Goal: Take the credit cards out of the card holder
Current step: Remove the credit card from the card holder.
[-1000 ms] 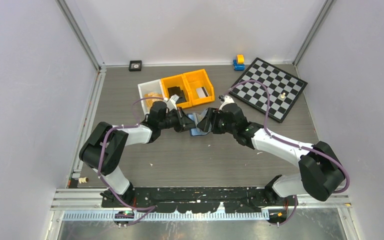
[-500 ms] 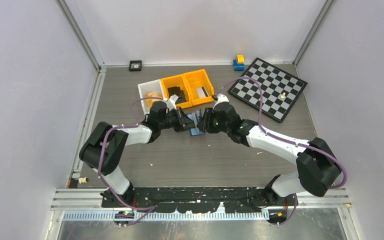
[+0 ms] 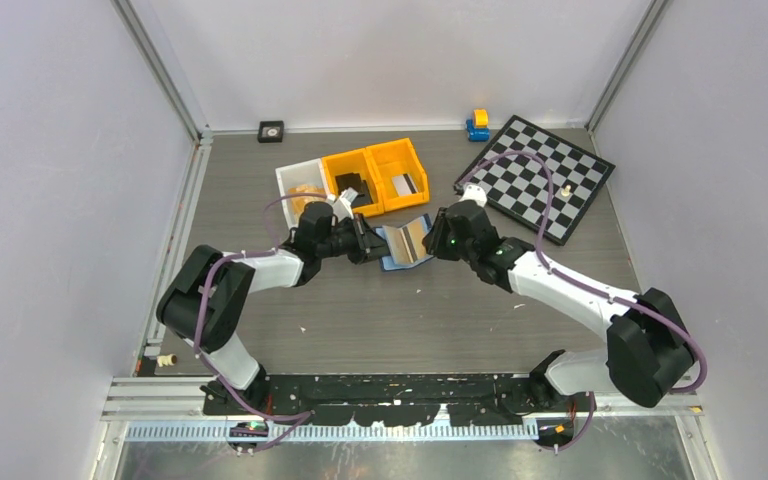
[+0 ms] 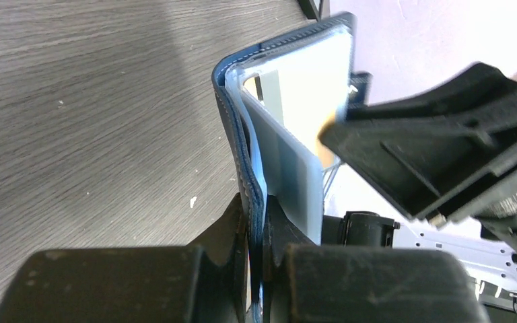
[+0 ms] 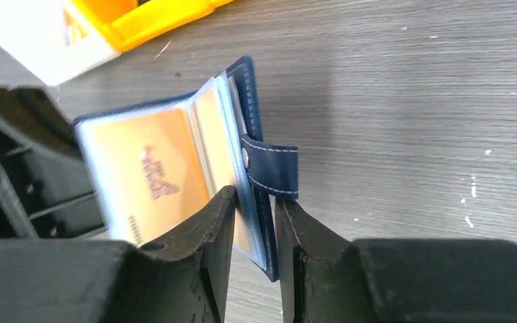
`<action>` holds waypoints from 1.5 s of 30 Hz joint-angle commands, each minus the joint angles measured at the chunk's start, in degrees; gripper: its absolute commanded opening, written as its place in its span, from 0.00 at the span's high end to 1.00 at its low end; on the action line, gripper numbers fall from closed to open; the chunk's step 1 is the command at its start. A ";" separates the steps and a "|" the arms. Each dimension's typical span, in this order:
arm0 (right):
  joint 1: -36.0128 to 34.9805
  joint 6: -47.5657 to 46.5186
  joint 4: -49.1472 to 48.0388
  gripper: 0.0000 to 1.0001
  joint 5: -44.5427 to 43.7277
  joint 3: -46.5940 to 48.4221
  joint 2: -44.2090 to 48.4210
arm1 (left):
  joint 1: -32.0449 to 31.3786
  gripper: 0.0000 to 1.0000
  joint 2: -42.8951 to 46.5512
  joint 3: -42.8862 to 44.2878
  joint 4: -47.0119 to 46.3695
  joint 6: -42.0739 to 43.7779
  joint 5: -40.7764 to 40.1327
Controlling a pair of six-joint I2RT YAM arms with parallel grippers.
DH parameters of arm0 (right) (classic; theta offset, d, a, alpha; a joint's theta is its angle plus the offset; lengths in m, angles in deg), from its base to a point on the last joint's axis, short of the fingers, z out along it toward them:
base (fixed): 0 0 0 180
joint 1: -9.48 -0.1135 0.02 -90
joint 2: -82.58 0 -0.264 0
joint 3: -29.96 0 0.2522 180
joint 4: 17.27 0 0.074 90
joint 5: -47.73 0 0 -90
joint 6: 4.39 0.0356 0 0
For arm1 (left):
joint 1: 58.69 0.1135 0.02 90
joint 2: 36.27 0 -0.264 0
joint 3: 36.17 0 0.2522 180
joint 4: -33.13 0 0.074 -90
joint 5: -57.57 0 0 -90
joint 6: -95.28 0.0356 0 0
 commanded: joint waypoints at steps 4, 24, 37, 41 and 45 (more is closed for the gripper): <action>8.22 6.84 -16.82 0.34 19.37 -7.90 0.70 | -0.20 1.00 2.50 0.93 -3.88 -0.39 2.41; 2.72 0.74 -16.10 0.15 22.76 -4.62 -1.25 | -0.20 1.00 1.98 1.47 -3.48 -0.37 2.89; 1.01 -0.87 -12.12 0.27 19.01 -2.23 -2.92 | -0.20 1.00 1.97 1.46 -3.55 -0.46 2.87; 1.00 -1.07 -10.11 0.33 17.57 -1.18 -3.78 | -0.20 1.00 2.45 1.37 -3.48 -0.47 2.85; 0.93 -1.03 -6.95 0.40 13.36 -0.32 -3.79 | -0.20 1.00 2.76 1.29 -3.03 -0.21 2.69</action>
